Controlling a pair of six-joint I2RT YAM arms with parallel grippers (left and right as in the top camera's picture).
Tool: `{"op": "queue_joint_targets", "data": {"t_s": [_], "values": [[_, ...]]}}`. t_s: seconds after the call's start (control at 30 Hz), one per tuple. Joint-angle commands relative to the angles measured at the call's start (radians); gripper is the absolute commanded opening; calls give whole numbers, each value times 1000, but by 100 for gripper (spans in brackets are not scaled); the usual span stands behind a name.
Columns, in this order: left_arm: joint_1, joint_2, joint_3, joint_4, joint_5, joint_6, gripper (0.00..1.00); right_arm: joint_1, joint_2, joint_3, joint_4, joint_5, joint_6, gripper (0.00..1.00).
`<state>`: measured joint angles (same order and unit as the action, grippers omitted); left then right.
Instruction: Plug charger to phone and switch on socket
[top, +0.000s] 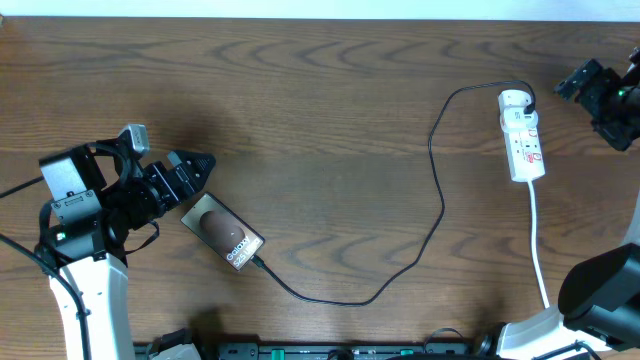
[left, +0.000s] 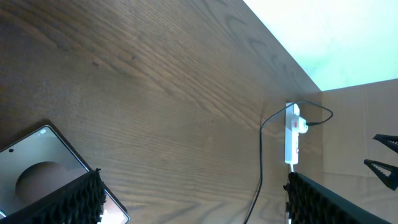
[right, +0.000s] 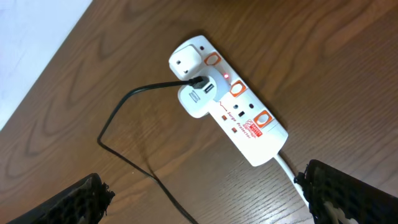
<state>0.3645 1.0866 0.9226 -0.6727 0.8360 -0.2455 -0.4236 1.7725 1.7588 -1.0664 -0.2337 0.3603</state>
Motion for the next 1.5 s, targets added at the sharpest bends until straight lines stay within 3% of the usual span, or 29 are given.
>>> {"op": "queue_joint_targets", "data": {"t_s": [0.0,0.57,0.9,1.27,1.33,1.47], "values": [[0,-2,15,0,1,16,91,-1,8,5,-4,15,21,99],[-13,-2,15,0,-32,16,91,-1,8,5,-4,15,21,99],[-124,-47,15,0,-109,22,91,-1,8,5,-4,15,21,99],[-492,-302,12,0,-764,27,91,-1,8,5,-3,15,21,99],[-542,-379,-9,0,-853,27,91,-1,8,5,-3,15,21,99],[-529,-529,-77,16,-867,27,91,-1,8,5,-4,15,21,99]]}}
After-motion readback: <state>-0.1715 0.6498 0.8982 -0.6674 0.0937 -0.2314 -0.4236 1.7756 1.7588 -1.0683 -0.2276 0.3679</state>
